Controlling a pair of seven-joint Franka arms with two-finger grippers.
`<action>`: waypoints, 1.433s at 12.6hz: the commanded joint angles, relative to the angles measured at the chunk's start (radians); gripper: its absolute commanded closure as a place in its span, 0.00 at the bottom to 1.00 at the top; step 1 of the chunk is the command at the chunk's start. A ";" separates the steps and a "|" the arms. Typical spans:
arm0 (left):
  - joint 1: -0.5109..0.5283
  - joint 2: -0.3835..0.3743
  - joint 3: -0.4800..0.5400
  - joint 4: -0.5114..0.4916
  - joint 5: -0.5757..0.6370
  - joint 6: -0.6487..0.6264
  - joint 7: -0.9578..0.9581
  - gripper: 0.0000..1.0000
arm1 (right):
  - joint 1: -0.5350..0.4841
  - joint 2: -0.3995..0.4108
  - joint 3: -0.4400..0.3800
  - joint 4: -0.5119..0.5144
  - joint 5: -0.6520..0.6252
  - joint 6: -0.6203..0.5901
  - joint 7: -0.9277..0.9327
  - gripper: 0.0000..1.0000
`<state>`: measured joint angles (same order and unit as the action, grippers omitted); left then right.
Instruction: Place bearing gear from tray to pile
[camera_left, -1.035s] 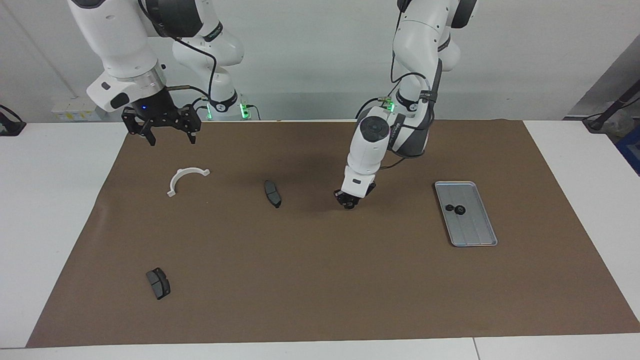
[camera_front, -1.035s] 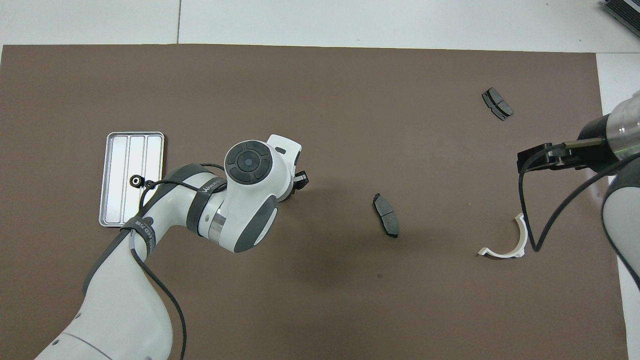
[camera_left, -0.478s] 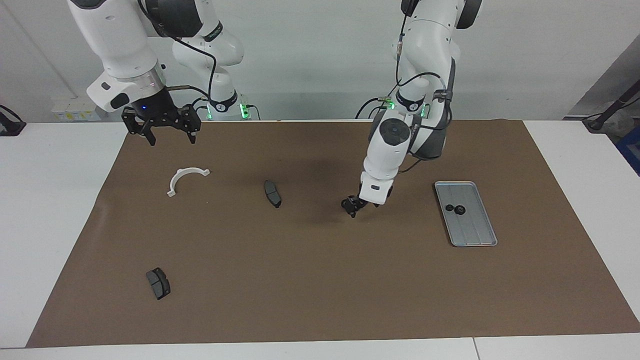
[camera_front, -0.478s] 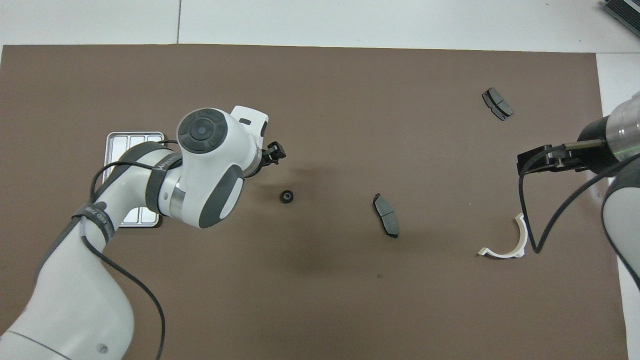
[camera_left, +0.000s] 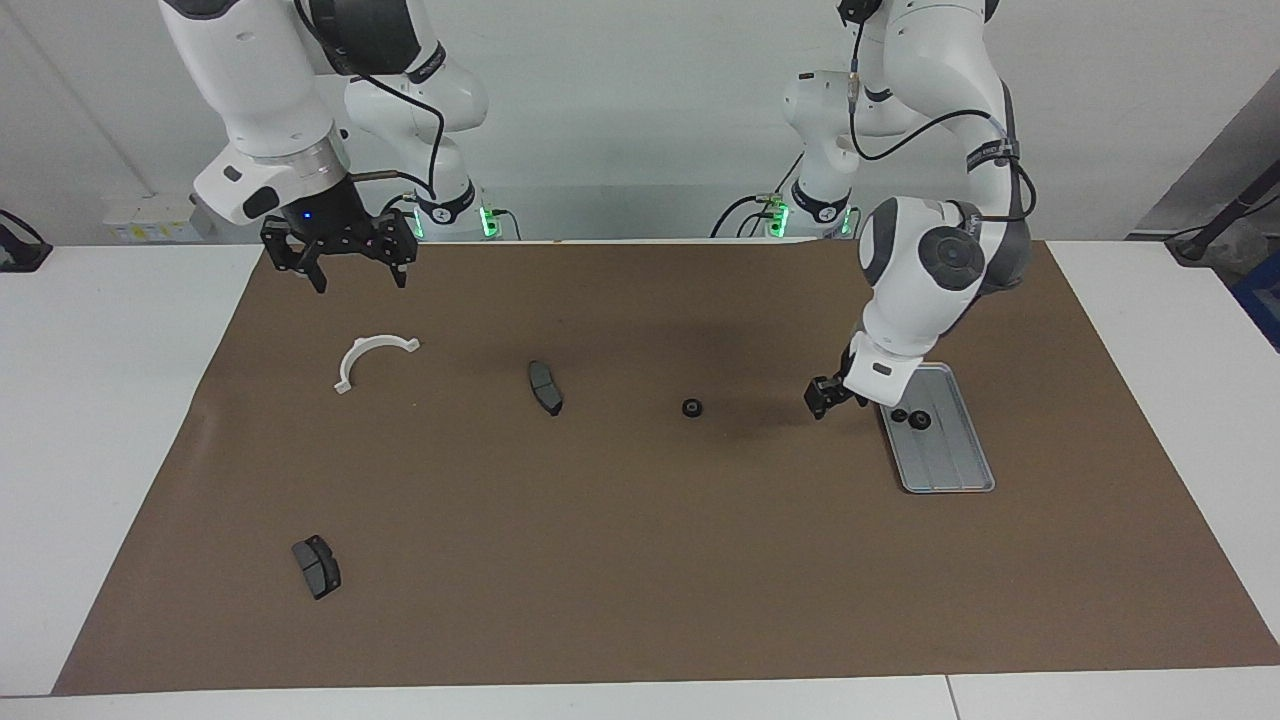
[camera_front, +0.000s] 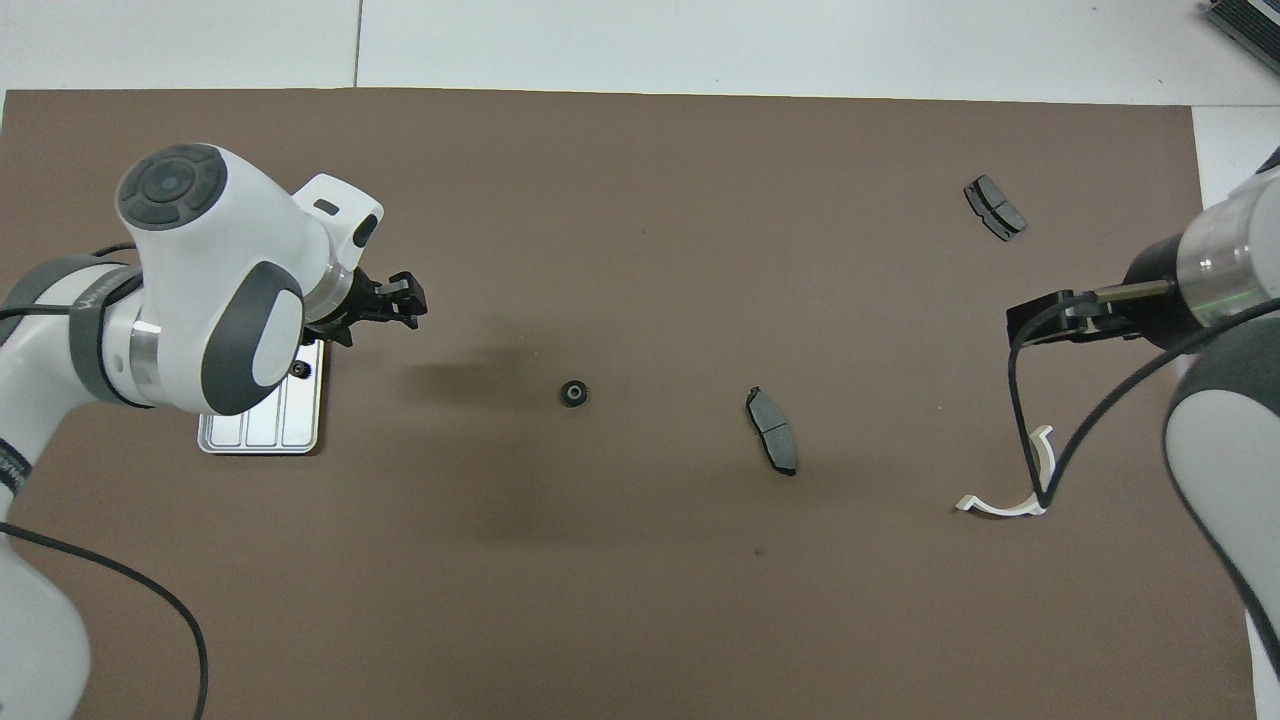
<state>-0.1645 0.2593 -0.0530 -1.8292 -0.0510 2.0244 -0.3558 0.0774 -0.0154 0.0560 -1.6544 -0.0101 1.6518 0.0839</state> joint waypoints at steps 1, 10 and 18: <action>0.098 -0.022 -0.007 -0.041 -0.015 -0.006 0.194 0.26 | 0.074 -0.011 0.001 -0.085 0.016 0.098 0.107 0.00; 0.247 0.017 -0.005 -0.170 -0.012 0.246 0.497 0.34 | 0.372 0.296 0.001 -0.039 -0.007 0.443 0.534 0.00; 0.247 0.018 -0.005 -0.226 -0.012 0.303 0.497 0.45 | 0.583 0.566 0.001 0.097 -0.103 0.508 0.766 0.00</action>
<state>0.0767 0.2889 -0.0548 -2.0237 -0.0514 2.2959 0.1219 0.6408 0.4854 0.0591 -1.6160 -0.0890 2.1521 0.8209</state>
